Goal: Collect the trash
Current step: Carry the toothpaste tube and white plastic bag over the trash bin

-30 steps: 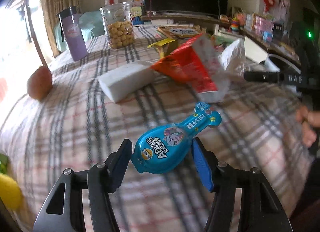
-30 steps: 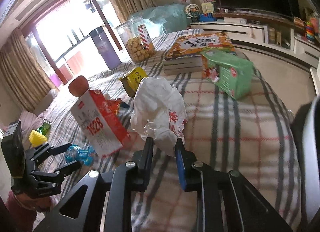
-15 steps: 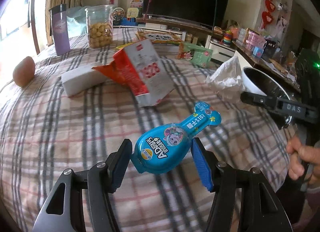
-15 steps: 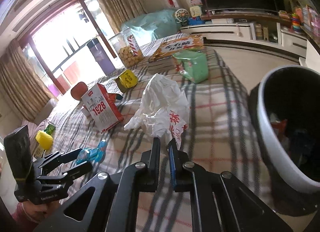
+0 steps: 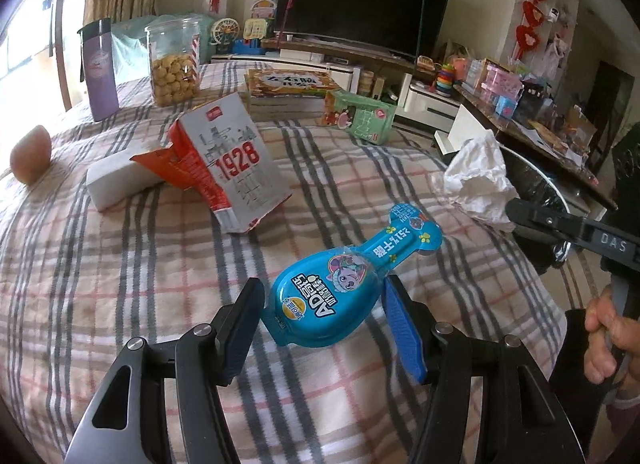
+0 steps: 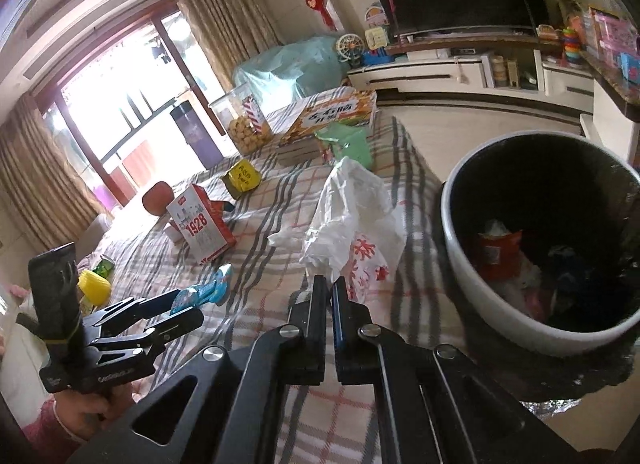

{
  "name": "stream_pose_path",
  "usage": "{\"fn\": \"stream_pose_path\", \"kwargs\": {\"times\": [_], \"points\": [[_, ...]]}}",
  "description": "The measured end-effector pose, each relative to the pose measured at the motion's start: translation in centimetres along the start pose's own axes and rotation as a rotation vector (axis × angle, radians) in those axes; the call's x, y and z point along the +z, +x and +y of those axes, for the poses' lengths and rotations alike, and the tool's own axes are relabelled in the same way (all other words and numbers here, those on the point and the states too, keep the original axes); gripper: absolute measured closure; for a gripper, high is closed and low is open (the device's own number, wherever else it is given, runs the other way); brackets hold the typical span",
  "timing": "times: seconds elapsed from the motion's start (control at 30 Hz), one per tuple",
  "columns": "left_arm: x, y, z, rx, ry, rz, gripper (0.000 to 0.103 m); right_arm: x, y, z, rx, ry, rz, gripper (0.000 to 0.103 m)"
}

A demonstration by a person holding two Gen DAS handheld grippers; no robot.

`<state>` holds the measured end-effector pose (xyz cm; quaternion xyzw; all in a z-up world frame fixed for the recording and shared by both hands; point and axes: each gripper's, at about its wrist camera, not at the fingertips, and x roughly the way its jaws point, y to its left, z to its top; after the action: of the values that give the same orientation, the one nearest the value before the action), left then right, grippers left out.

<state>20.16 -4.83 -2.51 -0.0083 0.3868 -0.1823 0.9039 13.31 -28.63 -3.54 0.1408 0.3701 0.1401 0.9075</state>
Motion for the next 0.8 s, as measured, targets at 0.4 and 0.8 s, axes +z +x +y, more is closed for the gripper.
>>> {"fn": "stream_pose_path", "kwargs": {"times": [0.4,0.8], "points": [[2.1,1.4,-4.4,-0.066,0.041,-0.027,0.044,0.9,-3.6,-2.3,-0.047,0.027,-0.065,0.101],[4.2,3.4,-7.9,-0.107,0.090,-0.036,0.044,1.8,-6.9,-5.7,-0.095,0.079,-0.137,0.101]]}}
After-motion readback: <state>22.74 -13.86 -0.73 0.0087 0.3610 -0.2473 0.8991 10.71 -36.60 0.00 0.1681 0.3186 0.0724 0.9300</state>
